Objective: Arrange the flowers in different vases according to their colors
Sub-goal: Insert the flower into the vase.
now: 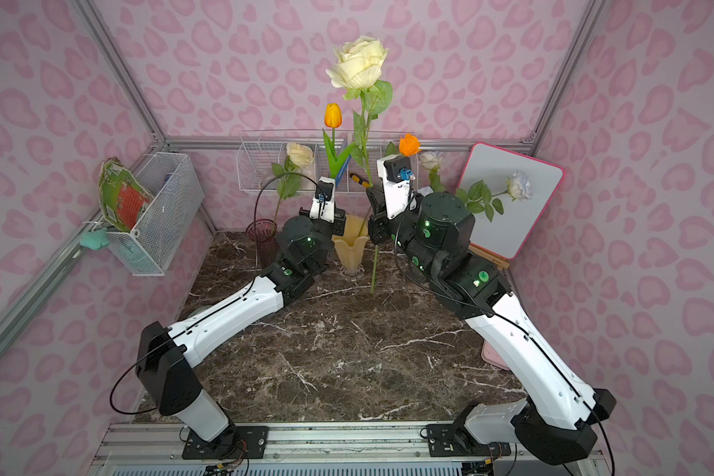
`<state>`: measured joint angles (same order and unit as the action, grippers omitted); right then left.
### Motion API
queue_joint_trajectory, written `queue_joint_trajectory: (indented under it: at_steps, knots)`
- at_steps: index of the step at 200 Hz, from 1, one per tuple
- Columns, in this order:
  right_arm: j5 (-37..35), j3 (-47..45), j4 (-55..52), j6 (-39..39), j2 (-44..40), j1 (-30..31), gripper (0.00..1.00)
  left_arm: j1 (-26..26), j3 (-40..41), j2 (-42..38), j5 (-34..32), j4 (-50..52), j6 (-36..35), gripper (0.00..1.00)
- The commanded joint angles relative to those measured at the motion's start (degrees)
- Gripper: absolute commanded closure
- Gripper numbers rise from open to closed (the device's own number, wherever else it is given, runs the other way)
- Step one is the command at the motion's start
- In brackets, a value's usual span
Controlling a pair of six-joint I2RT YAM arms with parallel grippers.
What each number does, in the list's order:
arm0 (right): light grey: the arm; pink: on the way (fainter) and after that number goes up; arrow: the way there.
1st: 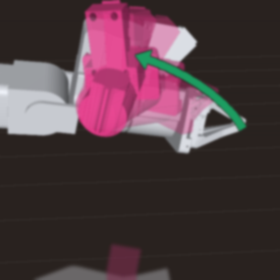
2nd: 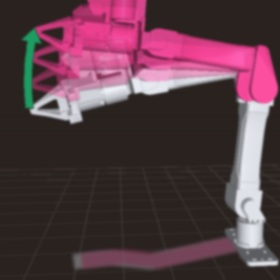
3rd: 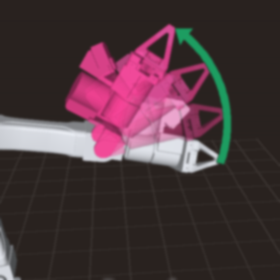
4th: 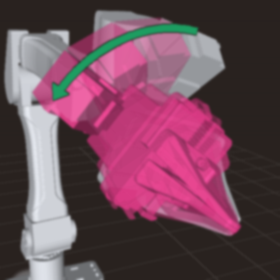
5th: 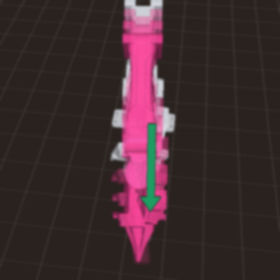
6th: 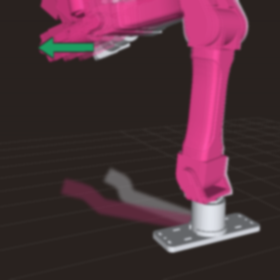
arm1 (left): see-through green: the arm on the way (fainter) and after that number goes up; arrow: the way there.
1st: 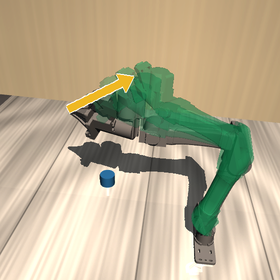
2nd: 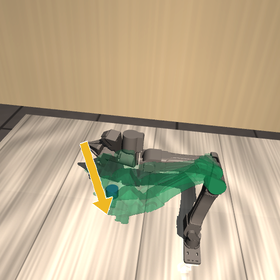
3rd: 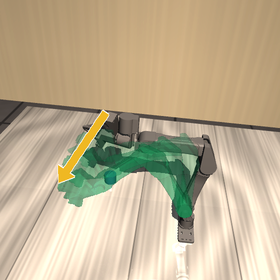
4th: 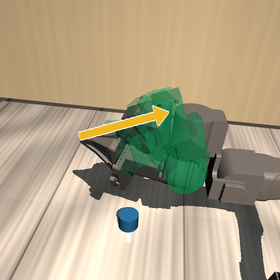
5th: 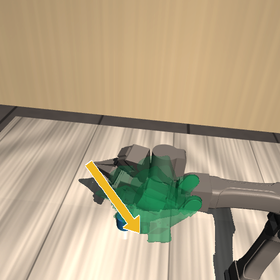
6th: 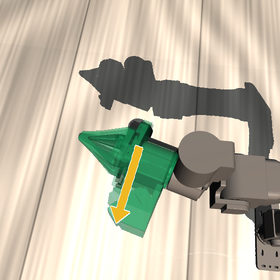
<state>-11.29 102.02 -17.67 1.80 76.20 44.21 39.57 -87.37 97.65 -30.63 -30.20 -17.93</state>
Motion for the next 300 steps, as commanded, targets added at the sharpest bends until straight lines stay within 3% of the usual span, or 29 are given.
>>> queue_joint_trajectory:
  at_steps: [1, 77, 118, 156, 162, 176, 185, 216, 253, 300]
  knots:
    - [-0.13, -0.45, 3.42, -0.4, -0.11, -1.02, 1.0, -1.62, -1.73, 2.47, 3.74, -5.27, 2.83, 1.0]
    - [4.02, -5.25, 5.43, 0.83, -1.12, -6.77, 1.0, -3.77, -2.98, 11.71, 5.51, -10.53, 10.6, 1.0]
    - [5.82, -8.73, 7.73, 1.66, -2.29, -8.43, 1.0, -3.74, 0.56, 14.43, 4.63, -14.72, 12.04, 1.0]
    - [6.63, -9.96, 8.52, 2.39, -2.43, -8.57, 1.0, -3.72, 3.59, 16.32, 4.97, -17.46, 12.17, 0.85]
    - [6.67, -10.16, 8.61, 2.52, -2.46, -8.55, 1.0, -3.78, 3.7, 16.52, 4.97, -17.78, 12.37, 0.76]
    - [6.89, -10.12, 8.26, 2.85, -2.43, -8.53, 1.0, -3.66, 6.91, 16.28, 4.53, -20.77, 12.4, 0.42]
    - [7.14, -10.34, 8.2, 3.07, -2.51, -8.54, 1.0, -3.58, 8.0, 15.38, 4.4, -21.4, 12.4, 0.36]
    - [7.32, -11.38, 8.74, 3.55, -3.03, -8.59, 1.0, -2.86, 10.24, 10.61, 4.45, -20.23, 11.51, 0.32]
    - [7.95, -14.63, 11.47, 4.0, -4.04, -8.11, 1.0, 0.47, 15.93, -1.0, 6.64, -18.72, 8.71, 0.29]
    - [6.94, -14.94, 12.3, 3.64, -4.17, -6.09, 1.0, 1.34, 22.12, -17.48, 24.06, -0.96, 21.35, 0.28]
